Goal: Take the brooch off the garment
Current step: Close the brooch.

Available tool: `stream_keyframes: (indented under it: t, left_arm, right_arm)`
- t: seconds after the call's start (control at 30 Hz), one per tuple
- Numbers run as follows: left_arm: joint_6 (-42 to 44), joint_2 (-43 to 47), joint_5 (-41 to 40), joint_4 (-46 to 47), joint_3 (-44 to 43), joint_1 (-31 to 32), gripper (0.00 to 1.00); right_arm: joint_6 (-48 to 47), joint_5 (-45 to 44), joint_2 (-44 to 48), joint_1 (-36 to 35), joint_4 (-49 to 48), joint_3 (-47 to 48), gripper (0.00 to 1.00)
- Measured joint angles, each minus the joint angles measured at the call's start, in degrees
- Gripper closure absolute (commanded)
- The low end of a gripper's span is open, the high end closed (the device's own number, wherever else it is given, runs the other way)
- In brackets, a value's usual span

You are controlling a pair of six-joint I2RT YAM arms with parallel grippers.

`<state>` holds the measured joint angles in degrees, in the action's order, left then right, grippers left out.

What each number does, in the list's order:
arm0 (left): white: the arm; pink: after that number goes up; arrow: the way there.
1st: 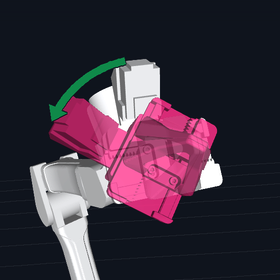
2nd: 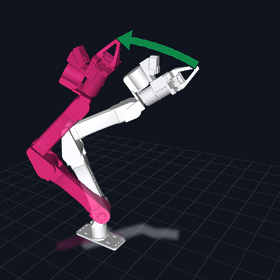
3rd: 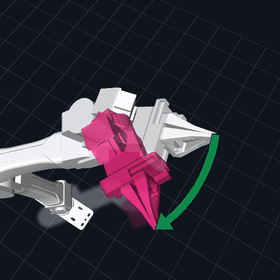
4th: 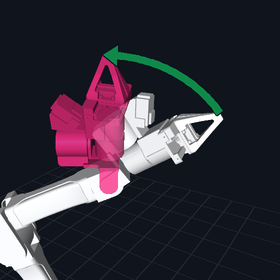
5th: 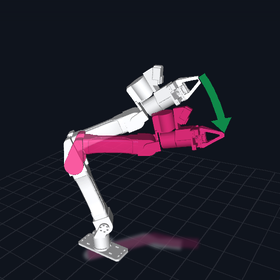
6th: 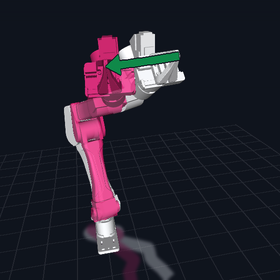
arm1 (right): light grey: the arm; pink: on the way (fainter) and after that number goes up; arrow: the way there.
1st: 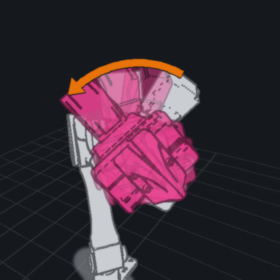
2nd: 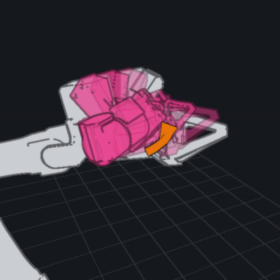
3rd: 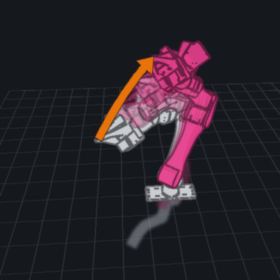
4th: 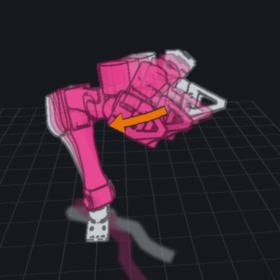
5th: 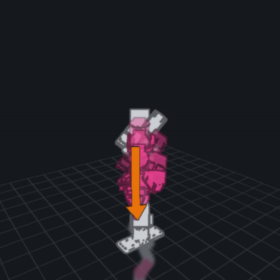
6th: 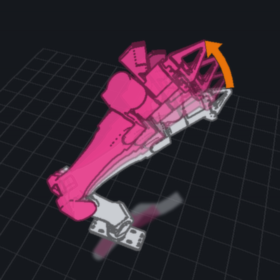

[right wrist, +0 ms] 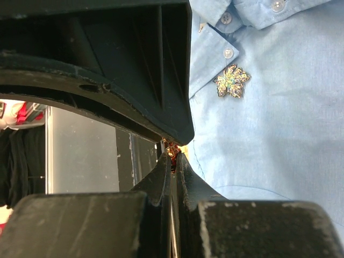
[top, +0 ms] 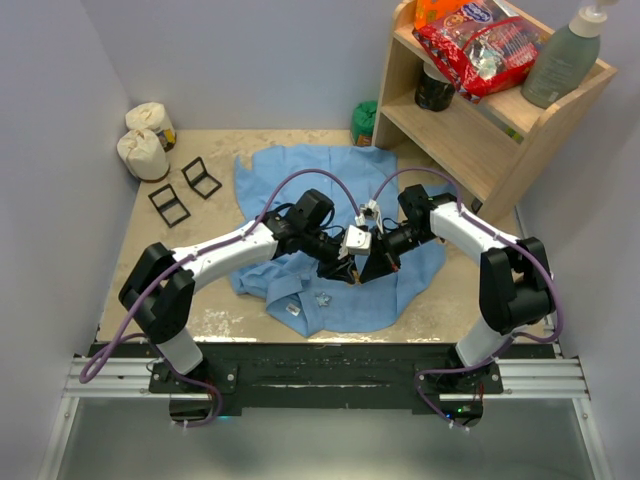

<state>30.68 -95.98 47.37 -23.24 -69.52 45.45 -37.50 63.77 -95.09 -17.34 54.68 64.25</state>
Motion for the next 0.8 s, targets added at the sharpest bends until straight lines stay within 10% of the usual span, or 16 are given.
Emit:
stream_keyframes:
  t: [0.17, 0.27, 0.57, 0.8]
  left_arm:
    - [0.98, -0.02, 0.5, -1.11, -0.55, 0.0, 0.98]
    - [1.55, -0.09, 0.76, -1.73, -0.81, 0.0, 0.73]
    - [1.46, -0.66, 1.44, -2.8, -1.31, 0.02, 0.45]
    - [-0.07, -0.68, 1.49, -3.43, -1.31, 0.07, 0.52]
  right_arm:
    - [-0.04, 0.37, 0.0, -0.02, 0.24, 0.0, 1.0]
    - [-0.22, 0.55, 0.0, -0.02, 0.55, 0.0, 1.0]
    - [-0.68, 0.33, 0.0, 0.13, 0.81, 0.0, 1.0]
    - [-0.92, -0.26, 0.0, 0.7, 0.72, 0.0, 1.0]
